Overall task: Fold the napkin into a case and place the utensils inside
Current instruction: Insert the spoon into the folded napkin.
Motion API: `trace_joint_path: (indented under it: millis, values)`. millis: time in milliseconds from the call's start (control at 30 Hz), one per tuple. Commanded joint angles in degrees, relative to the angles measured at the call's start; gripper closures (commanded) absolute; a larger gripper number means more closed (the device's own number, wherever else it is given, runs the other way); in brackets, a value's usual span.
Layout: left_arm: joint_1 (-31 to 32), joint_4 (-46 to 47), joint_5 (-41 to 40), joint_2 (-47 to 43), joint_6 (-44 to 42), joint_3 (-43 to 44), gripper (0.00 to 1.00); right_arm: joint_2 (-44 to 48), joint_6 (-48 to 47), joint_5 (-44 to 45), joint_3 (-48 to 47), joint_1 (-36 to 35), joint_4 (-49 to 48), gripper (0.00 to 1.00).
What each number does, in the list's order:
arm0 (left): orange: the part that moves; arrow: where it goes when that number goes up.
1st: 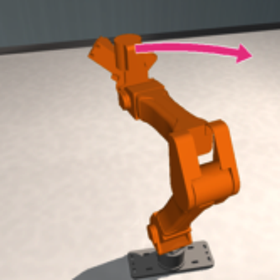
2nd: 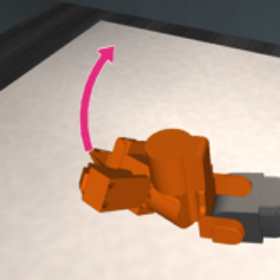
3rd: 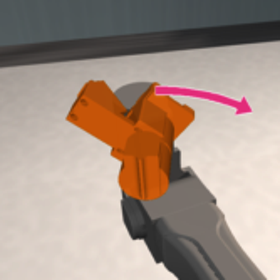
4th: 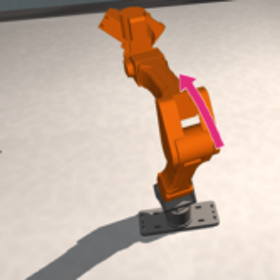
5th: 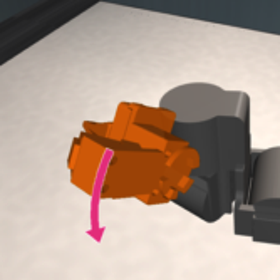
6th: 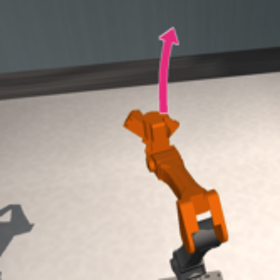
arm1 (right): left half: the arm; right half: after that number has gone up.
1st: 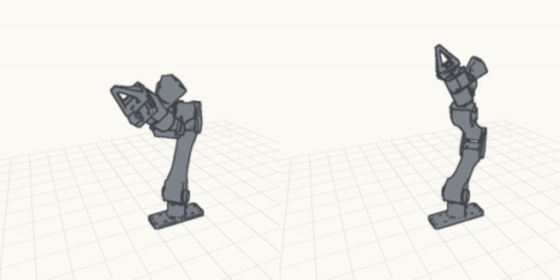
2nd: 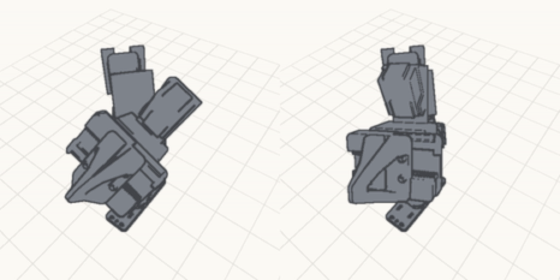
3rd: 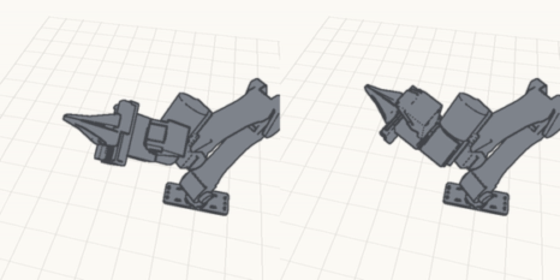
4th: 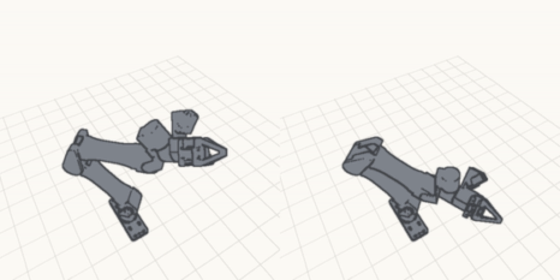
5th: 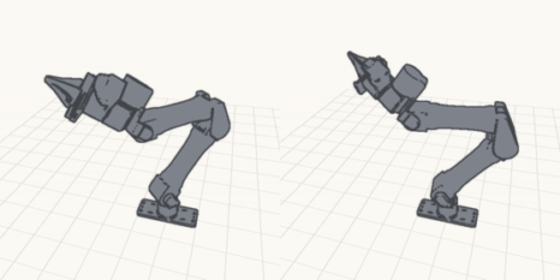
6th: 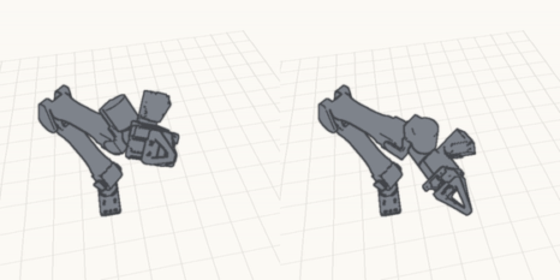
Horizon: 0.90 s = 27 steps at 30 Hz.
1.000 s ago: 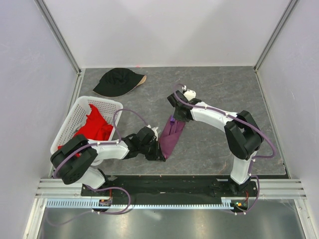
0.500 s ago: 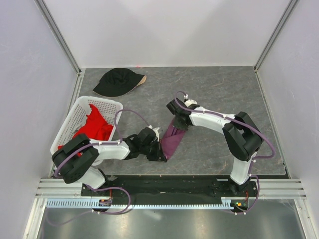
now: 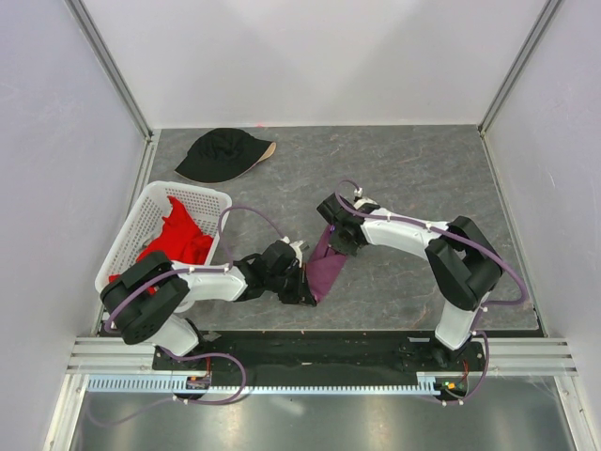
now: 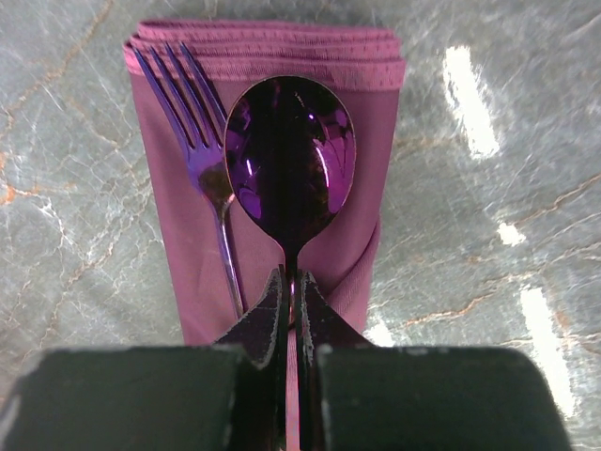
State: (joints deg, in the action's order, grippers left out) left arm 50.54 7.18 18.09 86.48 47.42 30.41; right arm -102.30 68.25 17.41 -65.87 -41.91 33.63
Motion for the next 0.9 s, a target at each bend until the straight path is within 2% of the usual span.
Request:
trace_joint_path:
  millis: [0,133,267,533,633,667,767,867]
  values:
    - [0.17,0.47,-2.71,0.54,0.48,1.31,0.98,2.1,1.45,-1.85,1.44,-0.8,0.65,0.96]
    - [0.17,0.12,-2.97,0.1,0.39,1.14,0.98,2.37,0.92,-1.5,1.36,-0.63,0.65,0.86]
    - [0.17,-1.02,-3.76,-1.57,-0.04,0.79,0.98,3.6,-0.92,0.77,1.09,-0.81,0.91,0.66]
    - [0.17,-3.57,-3.5,-7.11,-1.36,0.61,0.96,5.71,-8.47,6.49,-4.52,-0.72,3.28,0.49]
    - [0.17,-5.24,-2.8,-10.7,-1.36,0.09,0.88,6.85,-15.21,10.17,-7.77,-0.72,4.08,0.37]
    - [0.17,-5.86,-2.45,-11.76,-1.36,-0.09,0.86,7.55,-16.99,11.41,-8.31,-0.63,4.08,0.29]
    - [0.17,-9.46,-0.78,-17.28,-1.71,-1.05,0.78,10.7,-25.08,13.17,-8.84,-0.63,2.68,0.2]
    - [0.17,-12.53,0.46,-25.87,-3.03,-2.81,0.73,17.01,-32.63,11.17,-4.46,-0.54,-1.8,0.14]
